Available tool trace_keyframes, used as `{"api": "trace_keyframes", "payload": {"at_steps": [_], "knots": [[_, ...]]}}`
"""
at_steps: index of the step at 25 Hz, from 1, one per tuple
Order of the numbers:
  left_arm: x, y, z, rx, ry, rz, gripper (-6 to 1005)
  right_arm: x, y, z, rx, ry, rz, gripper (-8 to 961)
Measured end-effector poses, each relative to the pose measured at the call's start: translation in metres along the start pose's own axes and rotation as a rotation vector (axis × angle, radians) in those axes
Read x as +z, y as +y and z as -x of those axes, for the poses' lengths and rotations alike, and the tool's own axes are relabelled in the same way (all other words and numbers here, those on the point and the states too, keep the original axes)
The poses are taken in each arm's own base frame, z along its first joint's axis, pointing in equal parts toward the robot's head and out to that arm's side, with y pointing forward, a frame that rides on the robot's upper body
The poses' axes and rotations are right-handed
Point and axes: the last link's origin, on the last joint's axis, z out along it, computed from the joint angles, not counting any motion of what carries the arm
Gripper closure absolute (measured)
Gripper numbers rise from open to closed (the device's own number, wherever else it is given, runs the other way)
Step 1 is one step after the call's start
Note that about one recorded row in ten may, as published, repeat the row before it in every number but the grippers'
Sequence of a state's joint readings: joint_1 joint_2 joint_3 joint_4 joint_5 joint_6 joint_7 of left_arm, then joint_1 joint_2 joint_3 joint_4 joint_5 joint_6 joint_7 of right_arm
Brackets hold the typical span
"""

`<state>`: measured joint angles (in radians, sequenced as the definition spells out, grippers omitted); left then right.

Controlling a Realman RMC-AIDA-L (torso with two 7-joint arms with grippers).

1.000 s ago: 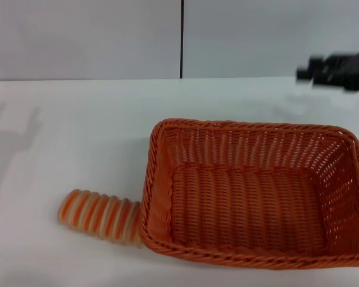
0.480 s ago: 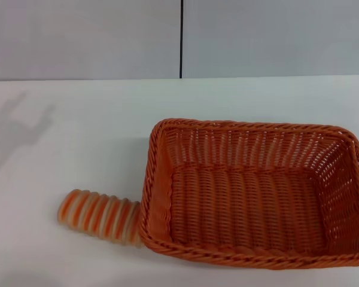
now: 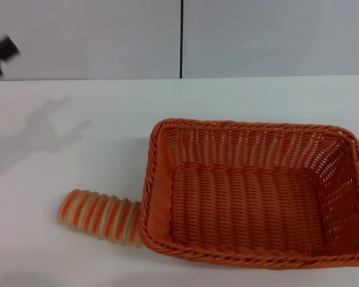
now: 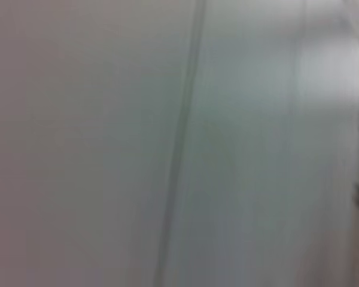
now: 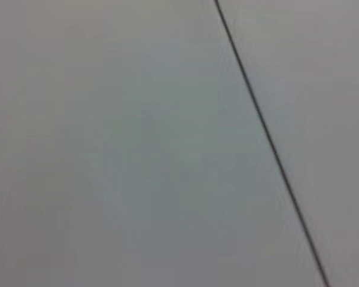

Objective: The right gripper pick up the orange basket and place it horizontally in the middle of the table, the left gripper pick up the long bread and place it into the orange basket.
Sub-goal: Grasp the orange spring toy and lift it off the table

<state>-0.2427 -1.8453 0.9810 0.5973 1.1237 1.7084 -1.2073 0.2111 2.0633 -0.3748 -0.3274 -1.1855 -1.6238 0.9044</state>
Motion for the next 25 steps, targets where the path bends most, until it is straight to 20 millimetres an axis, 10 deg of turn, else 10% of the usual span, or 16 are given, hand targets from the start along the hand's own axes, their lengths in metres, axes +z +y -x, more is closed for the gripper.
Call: {"api": "trace_keyframes", "payload": {"at_steps": [25], "knots": [[0.012, 0.008, 0.026, -0.061, -0.669, 0.181, 217, -0.012, 0.001, -0.011, 0.057, 0.000, -0.072, 398]]}}
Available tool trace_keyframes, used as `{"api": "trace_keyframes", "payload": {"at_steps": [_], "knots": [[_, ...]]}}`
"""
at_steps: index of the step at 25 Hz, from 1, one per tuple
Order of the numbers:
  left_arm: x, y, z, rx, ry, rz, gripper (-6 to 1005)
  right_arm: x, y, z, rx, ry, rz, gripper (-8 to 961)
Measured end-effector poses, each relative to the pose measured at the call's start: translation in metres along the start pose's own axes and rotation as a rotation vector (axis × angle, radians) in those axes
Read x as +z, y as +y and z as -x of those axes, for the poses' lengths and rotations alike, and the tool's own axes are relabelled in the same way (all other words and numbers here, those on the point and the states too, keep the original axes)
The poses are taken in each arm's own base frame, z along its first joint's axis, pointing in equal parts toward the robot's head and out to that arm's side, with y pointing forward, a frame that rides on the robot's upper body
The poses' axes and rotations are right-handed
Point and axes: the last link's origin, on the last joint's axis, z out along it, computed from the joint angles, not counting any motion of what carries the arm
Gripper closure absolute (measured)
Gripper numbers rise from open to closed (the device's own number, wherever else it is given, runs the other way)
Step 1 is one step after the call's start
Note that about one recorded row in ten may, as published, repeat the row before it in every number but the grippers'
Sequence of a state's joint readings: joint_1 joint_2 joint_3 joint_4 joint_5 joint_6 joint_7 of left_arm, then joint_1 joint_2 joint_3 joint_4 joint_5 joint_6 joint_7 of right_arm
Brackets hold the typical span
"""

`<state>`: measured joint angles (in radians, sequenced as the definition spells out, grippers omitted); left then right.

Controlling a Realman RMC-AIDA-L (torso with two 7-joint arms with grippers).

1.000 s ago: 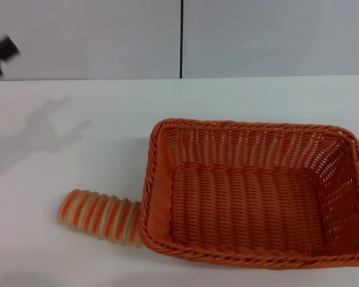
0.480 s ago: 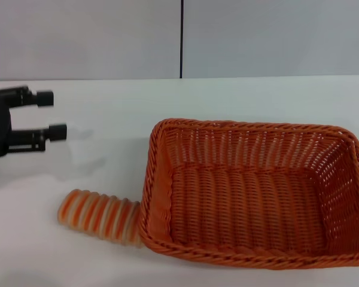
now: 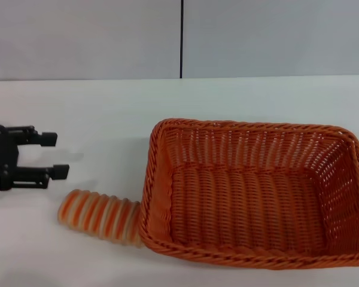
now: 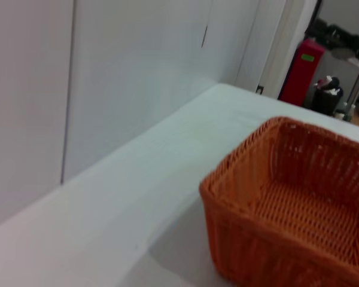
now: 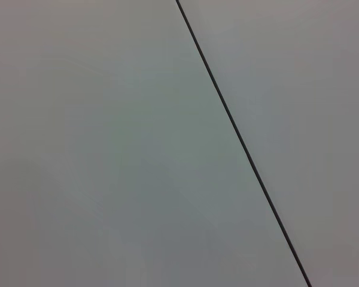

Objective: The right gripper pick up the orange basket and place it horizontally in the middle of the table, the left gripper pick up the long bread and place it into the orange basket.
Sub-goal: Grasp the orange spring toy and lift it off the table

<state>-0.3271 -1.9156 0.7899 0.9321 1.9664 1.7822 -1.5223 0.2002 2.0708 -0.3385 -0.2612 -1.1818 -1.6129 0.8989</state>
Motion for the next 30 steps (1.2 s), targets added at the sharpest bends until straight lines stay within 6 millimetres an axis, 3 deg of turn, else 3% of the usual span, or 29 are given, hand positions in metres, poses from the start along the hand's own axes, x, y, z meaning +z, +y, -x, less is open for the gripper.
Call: {"api": "trace_keyframes", "payload": {"at_steps": [13, 30], "knots": [[0.024, 0.009, 0.040, -0.066, -0.089, -0.040, 235, 0.009, 0.002, 0.000, -0.002, -0.001, 0.016, 401], [0.030, 0.007, 0.055, -0.102, -0.102, -0.075, 300, 0.026, 0.007, -0.003, -0.004, 0.011, 0.052, 406]]}}
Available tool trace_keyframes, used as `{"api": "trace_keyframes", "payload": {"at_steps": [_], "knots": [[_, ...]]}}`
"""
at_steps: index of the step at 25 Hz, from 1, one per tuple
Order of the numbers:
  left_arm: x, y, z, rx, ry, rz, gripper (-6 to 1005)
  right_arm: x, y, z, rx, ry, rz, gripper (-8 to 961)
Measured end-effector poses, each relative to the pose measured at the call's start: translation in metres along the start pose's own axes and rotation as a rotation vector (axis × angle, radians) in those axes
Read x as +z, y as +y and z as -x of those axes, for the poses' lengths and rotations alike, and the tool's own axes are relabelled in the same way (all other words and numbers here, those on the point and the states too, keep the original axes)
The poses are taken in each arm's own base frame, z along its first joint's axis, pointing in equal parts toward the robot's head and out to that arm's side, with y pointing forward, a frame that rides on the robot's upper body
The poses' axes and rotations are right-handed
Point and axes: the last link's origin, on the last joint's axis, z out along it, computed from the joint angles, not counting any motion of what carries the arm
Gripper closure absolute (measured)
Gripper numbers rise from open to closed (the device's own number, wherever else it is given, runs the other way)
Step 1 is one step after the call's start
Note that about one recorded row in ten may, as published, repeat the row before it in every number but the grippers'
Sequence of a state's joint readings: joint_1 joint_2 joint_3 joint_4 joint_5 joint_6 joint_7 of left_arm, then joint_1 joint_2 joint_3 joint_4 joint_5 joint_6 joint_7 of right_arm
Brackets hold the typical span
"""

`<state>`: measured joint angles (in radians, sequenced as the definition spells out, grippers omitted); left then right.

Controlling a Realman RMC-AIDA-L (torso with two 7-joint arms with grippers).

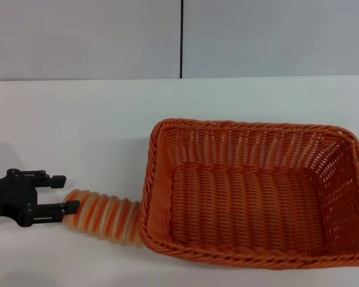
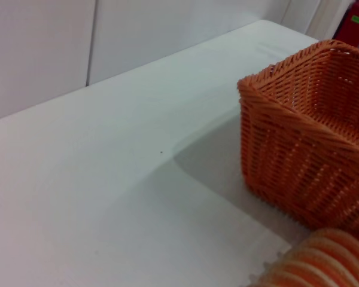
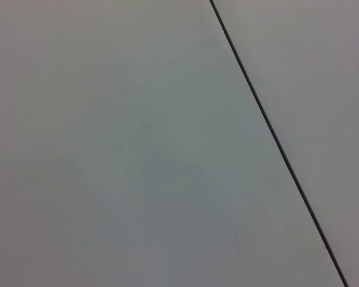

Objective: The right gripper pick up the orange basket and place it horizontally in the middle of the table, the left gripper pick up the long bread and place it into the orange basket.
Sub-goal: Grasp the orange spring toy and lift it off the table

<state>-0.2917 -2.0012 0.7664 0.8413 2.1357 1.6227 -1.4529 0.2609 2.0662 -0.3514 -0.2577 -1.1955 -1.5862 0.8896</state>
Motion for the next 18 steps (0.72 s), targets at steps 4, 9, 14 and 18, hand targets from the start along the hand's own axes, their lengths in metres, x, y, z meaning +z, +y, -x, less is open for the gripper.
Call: {"api": "trace_keyframes", "payload": {"at_steps": [4, 9, 14, 18], "knots": [[0.001, -0.001, 0.002, 0.001, -0.006, -0.006, 315, 0.001, -0.001, 0.000, -0.001, 0.005, -0.003, 407], [0.007, -0.001, 0.004, -0.002, -0.023, -0.001, 342, 0.003, -0.002, 0.000, -0.003, 0.008, -0.004, 408], [0.012, 0.000, 0.005, -0.006, -0.042, 0.014, 368, 0.002, -0.003, -0.001, -0.003, 0.012, -0.015, 409], [0.013, 0.001, 0.006, -0.005, -0.048, 0.023, 389, 0.002, -0.005, -0.002, -0.003, 0.022, -0.023, 409]]}}
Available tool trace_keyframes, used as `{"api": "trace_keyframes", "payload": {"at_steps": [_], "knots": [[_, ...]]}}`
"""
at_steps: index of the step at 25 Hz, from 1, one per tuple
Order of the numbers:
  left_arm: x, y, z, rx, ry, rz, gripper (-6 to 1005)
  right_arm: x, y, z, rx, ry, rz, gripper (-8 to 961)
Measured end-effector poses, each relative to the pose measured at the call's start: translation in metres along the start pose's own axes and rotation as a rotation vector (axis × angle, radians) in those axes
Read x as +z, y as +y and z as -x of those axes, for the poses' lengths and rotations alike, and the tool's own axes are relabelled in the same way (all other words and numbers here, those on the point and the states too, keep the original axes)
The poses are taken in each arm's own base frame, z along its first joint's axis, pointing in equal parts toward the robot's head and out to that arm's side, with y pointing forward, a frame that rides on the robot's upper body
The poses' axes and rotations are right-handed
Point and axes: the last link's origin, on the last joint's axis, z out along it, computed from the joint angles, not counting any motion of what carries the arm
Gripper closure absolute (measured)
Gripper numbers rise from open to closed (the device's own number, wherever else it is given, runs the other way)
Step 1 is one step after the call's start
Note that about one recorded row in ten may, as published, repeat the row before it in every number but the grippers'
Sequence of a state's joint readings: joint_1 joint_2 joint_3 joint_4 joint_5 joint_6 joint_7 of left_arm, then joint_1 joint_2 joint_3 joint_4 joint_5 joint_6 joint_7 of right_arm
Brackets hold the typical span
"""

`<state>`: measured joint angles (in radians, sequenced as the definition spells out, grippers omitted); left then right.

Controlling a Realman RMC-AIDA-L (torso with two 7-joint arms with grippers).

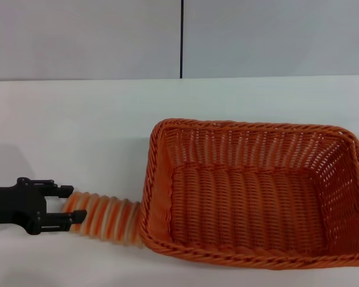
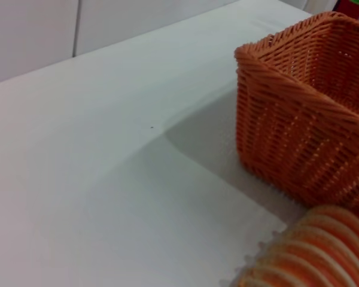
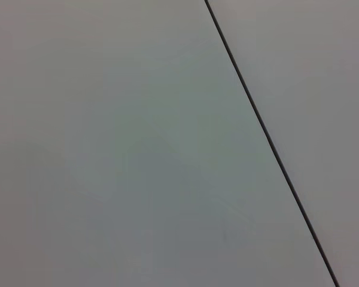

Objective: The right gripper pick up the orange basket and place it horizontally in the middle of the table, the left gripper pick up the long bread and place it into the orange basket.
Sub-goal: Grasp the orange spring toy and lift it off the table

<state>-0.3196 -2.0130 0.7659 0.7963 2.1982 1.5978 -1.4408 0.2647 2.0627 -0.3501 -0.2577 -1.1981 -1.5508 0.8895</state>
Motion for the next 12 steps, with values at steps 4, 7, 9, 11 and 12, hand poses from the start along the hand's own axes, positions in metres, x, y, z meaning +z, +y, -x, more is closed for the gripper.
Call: {"api": "trace_keyframes", "payload": {"at_steps": [4, 7, 9, 11, 12], "knots": [[-0.0014, 0.0009, -0.0015, 0.004, 0.007, 0.007, 410, -0.0014, -0.0010, 0.0001, -0.001, 0.000, -0.006, 409], [-0.0034, 0.0015, -0.0012, 0.009, 0.010, 0.012, 426, -0.0037, -0.0027, 0.0012, -0.002, -0.005, -0.017, 409], [-0.0041, 0.0030, 0.0001, 0.021, 0.013, 0.020, 436, -0.0049, -0.0031, 0.0018, -0.002, -0.008, -0.020, 409], [-0.0054, 0.0045, 0.0006, 0.028, 0.021, 0.026, 447, -0.0058, -0.0030, 0.0023, -0.002, -0.011, -0.018, 409], [-0.0068, 0.0046, 0.0004, 0.026, 0.028, 0.026, 452, -0.0063, -0.0025, 0.0030, 0.000, -0.015, -0.014, 409]]}}
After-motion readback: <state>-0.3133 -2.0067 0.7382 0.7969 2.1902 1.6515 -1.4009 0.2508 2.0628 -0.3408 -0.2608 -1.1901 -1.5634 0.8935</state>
